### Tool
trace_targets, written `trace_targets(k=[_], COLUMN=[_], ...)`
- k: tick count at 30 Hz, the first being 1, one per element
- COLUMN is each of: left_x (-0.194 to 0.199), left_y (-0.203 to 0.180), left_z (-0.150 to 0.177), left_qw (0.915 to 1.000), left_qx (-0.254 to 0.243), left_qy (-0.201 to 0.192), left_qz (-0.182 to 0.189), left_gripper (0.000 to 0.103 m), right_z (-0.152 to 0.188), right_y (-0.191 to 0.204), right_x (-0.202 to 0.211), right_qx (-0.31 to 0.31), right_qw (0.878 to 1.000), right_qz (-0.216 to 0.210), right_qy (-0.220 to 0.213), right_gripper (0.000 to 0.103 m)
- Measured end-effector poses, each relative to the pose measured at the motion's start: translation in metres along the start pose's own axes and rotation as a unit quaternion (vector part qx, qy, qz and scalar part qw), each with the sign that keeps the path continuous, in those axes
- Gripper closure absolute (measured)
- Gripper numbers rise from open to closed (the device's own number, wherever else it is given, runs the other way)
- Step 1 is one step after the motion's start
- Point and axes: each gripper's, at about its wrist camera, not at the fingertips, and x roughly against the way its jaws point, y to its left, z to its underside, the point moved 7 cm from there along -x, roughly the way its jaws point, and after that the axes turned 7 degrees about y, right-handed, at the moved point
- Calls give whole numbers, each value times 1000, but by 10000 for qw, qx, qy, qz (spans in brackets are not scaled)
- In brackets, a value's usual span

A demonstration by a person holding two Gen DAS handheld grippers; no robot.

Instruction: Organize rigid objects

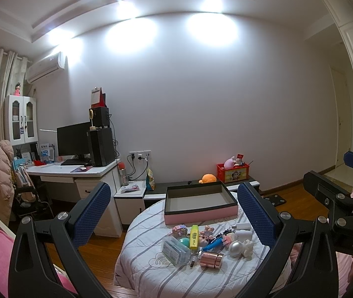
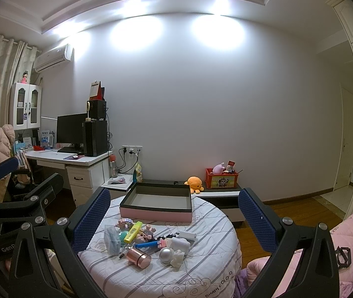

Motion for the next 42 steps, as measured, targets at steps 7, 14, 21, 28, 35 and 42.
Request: trace_targets(k=[7,14,21,28,35,42], left_x=[0,1,1,0,0,0], left_y=[0,2,2,2,2,2], left_z=[0,-1,-1,-1,-1,-1], left_qw=[10000,10000,10000,10000,10000,10000], left_qx=[1,1,-15,-24,-26,-31], left_qy=[13,10,9,-16,-21,-10], left_qz=[2,0,-10,-18,-17,-13], left_gripper=[0,0,0,0,0,0], right_z=[-1,-1,0,-1,-1,-2], right_y=[1,2,2,2,2,2], right_x=[0,1,0,0,1,1], right_qx=[28,32,44,48,53,60], right_qw=[10000,10000,10000,10000,10000,10000], right_qz=[-9,-10,-3,-3,5,12], right_qy=[24,26,18,17,20,32], right_gripper=[0,0,0,0,0,0])
